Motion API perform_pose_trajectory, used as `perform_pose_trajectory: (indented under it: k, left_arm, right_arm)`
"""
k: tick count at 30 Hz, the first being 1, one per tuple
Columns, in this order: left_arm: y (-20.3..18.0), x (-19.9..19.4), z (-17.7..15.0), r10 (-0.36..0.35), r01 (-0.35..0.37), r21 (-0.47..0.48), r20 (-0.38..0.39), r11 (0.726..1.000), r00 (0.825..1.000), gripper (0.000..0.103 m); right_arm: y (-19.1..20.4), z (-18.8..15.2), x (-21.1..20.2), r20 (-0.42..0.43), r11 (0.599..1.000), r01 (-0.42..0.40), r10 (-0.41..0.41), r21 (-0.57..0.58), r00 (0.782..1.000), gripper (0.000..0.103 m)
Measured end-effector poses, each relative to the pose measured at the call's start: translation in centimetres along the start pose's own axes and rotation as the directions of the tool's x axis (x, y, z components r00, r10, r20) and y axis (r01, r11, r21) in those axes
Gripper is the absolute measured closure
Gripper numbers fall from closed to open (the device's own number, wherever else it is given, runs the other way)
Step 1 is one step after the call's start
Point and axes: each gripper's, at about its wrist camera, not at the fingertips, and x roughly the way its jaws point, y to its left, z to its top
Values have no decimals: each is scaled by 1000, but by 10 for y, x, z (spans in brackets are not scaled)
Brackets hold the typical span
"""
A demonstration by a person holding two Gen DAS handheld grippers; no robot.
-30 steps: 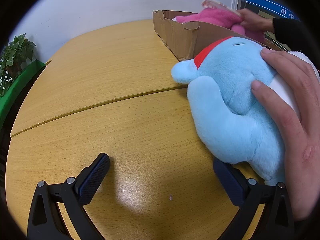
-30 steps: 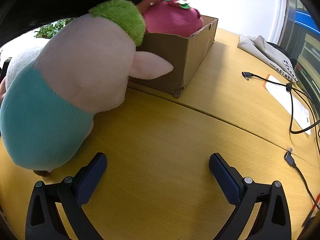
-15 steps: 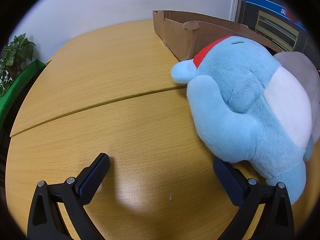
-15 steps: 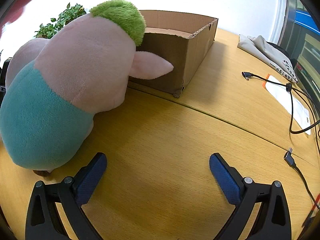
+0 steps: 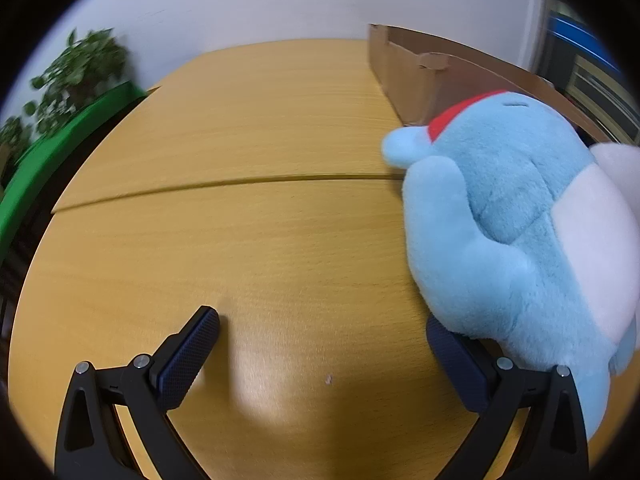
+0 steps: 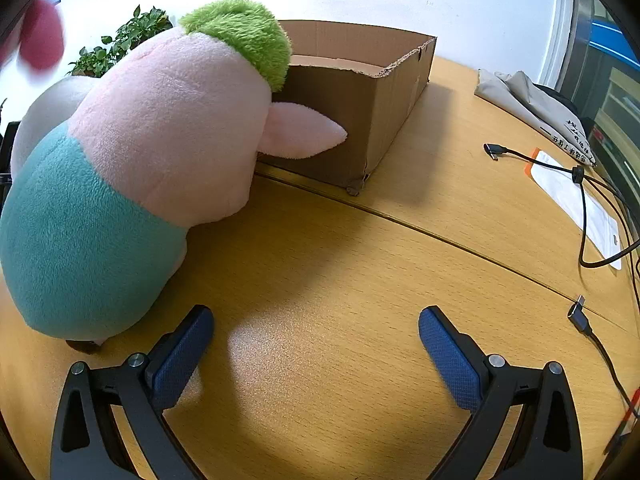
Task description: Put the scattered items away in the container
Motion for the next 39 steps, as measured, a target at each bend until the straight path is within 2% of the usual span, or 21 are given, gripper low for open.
perform_pose_trajectory:
  k: [39]
  left_arm:
    - [2, -3, -2, 5, -5, -4, 0, 1000, 1000, 0]
  right_arm:
    - [0, 1, -1, -2, 1000, -1, 1, 2, 1000, 0]
